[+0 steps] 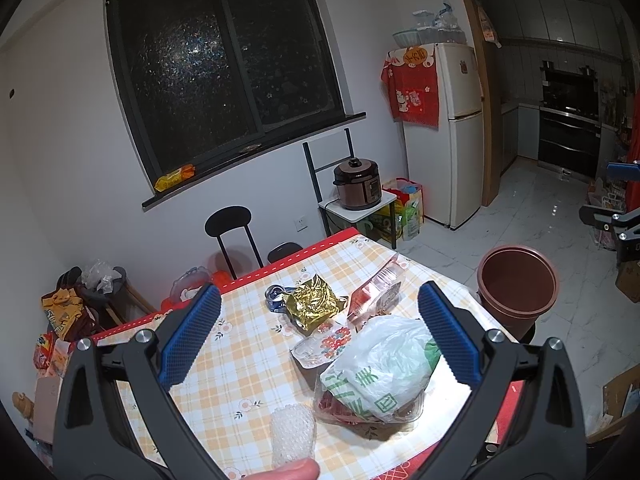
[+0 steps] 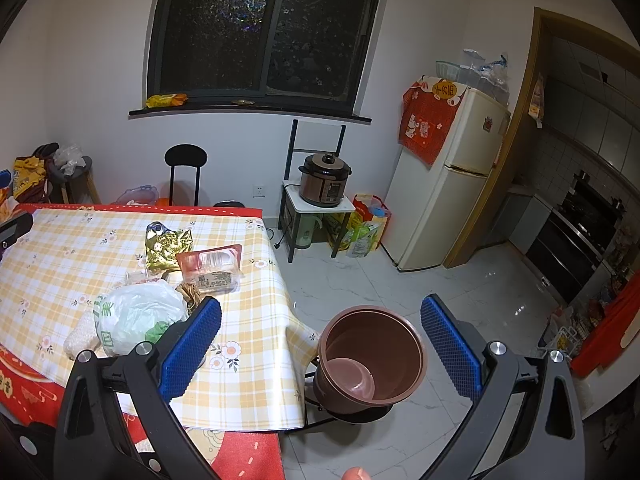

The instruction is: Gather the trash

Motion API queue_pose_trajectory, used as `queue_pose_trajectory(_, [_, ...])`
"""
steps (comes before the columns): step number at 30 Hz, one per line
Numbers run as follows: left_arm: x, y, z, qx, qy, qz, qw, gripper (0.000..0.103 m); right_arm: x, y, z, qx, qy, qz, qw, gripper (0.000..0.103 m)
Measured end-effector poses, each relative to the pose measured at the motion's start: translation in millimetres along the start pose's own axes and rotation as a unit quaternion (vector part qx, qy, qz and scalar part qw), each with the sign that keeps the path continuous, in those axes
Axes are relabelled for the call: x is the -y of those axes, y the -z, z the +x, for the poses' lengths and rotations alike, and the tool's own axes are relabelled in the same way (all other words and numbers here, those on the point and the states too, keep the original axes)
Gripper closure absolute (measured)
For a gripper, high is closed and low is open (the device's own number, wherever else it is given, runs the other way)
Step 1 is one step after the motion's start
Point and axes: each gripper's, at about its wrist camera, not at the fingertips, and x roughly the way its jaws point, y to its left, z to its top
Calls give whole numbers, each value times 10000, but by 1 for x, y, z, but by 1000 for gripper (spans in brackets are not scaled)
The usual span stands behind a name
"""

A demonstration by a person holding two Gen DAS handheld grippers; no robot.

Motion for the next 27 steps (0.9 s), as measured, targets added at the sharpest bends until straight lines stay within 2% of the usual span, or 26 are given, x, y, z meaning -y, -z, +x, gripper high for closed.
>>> queue_pose_trajectory(27, [-2, 6, -1, -5, 0, -68, 10000, 6, 0, 1, 0, -10, 6, -23, 10000, 5])
